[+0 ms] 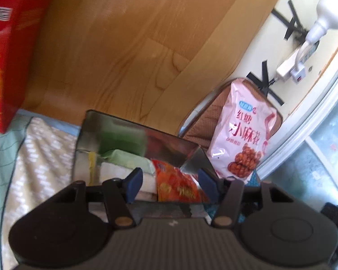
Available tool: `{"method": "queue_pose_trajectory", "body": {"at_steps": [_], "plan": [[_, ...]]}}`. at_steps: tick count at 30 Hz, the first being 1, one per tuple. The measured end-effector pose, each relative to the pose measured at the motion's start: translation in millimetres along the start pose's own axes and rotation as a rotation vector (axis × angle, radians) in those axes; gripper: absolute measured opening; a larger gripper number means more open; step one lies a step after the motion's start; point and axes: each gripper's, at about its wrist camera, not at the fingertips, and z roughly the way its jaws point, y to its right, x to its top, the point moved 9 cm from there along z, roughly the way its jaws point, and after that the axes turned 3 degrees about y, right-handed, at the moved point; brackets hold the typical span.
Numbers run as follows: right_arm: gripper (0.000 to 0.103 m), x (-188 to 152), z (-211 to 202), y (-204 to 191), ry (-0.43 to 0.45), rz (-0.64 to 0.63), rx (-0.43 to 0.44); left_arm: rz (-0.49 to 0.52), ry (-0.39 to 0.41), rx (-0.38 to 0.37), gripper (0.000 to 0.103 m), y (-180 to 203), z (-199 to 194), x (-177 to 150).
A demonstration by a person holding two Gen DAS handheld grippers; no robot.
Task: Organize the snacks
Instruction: 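Lower the red-orange packet into the black tin and open the left gripper, then grasp the white cup with yellow straw with the right gripper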
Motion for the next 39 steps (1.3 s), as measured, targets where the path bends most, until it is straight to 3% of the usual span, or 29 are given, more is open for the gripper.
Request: {"method": "queue_pose_trajectory", "body": {"at_steps": [4, 8, 13, 20, 26, 33, 34, 35, 39], "plan": [[0.049, -1.1, -10.5, -10.7, -0.027, 0.046, 0.059, -0.012, 0.024, -0.002, 0.062, -9.5, -40.2, -10.6], [0.049, -23.0, -19.0, -36.6, -0.119, 0.016, 0.127, -0.025, 0.029, -0.001, 0.068, -20.6, -76.9, -33.2], [0.053, -76.8, -32.8, -79.2, -0.27, -0.114, 0.191, -0.036, 0.062, 0.045, 0.072, -47.8, -128.6, -64.5], [0.054, -117.6, -47.7, -158.3, -0.341, -0.288, 0.347, -0.181, 0.159, 0.147, 0.074, -106.0, -197.5, -78.9], [0.054, -125.3, -32.5, -203.3, -0.367, -0.353, 0.416, -0.195, 0.112, 0.137, 0.074, -110.8, -195.4, -94.6], [0.053, -136.4, 10.1, -214.8, -0.475, -0.333, 0.421, -0.201, 0.018, 0.152, 0.073, -111.0, -158.8, -111.4], [0.047, -140.2, 14.6, -215.7, -0.491, -0.317, 0.429, -0.206, 0.007, 0.161, 0.07, -113.4, -152.6, -113.6], [0.035, -141.7, 14.5, -217.7, -0.486, -0.305, 0.446, -0.213, -0.004, 0.161, 0.057, -115.1, -146.8, -115.1], [0.033, -135.0, 0.7, -213.8, -0.403, -0.339, 0.417, -0.192, -0.012, 0.14, 0.053, -103.7, -136.4, -108.7]]}}
